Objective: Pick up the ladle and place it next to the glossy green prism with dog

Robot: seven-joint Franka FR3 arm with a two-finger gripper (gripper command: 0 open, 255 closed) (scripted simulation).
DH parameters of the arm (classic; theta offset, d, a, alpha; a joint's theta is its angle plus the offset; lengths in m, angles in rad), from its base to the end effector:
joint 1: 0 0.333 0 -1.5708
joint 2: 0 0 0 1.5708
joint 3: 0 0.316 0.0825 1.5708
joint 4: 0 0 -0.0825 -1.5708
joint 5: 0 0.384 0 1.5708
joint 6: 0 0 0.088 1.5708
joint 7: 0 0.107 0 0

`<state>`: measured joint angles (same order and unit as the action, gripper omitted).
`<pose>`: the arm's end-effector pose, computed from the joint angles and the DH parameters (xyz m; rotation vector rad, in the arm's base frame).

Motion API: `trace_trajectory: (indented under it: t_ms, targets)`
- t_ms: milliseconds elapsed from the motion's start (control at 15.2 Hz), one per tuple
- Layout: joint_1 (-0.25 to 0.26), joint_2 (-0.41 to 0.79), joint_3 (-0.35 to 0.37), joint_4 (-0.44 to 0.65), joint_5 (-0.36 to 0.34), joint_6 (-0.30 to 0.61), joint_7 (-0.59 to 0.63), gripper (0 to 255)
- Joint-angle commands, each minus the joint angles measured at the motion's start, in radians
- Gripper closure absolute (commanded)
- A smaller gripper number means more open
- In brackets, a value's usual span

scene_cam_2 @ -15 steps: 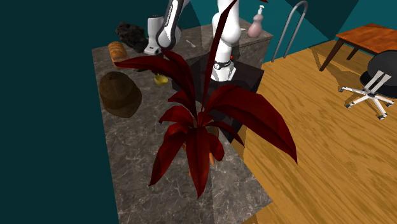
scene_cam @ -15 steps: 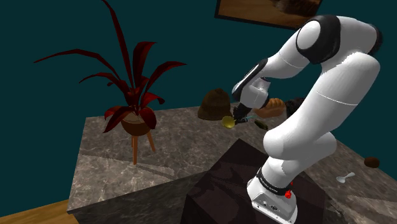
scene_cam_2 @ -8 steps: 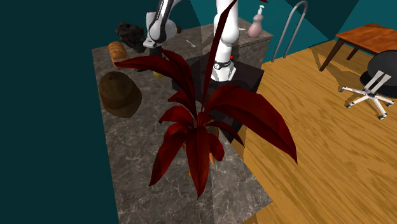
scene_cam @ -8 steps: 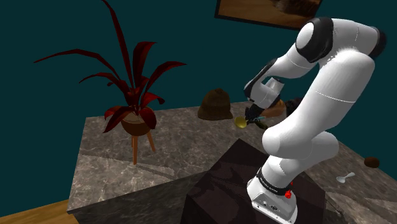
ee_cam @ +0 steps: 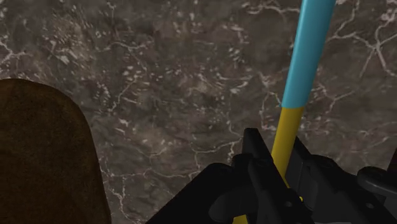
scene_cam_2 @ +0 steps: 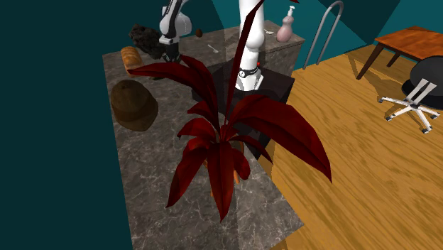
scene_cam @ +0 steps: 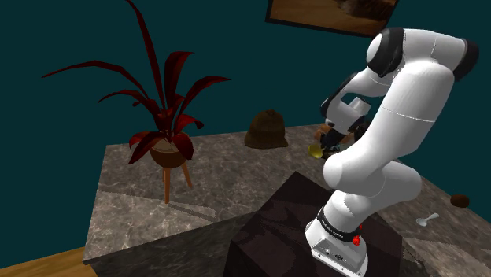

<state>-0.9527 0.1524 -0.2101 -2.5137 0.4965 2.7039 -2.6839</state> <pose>0.1683 -0.4364 0.2258 2.5952 1.5516 0.2418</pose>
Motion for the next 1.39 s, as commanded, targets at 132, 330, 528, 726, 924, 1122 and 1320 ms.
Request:
trace_trajectory:
  t_ms: [132,330,528,726,924,1122,1320]
  targets:
    - [-0.071,0.062,-0.037,0.095,0.005,-0.061,-0.099,255]
    - [-0.121,0.116,-0.057,0.18,0.007,-0.11,-0.158,255]
    - [-0.171,0.175,-0.073,0.274,0.009,-0.163,-0.209,255]
    - [-0.222,0.239,-0.086,0.376,0.011,-0.219,-0.253,255]
    - [-0.273,0.308,-0.095,0.489,0.012,-0.278,-0.289,255]
    - [-0.325,0.383,-0.101,0.613,0.012,-0.341,-0.317,255]
    - [-0.389,0.461,-0.092,0.75,0.002,-0.405,-0.332,255]
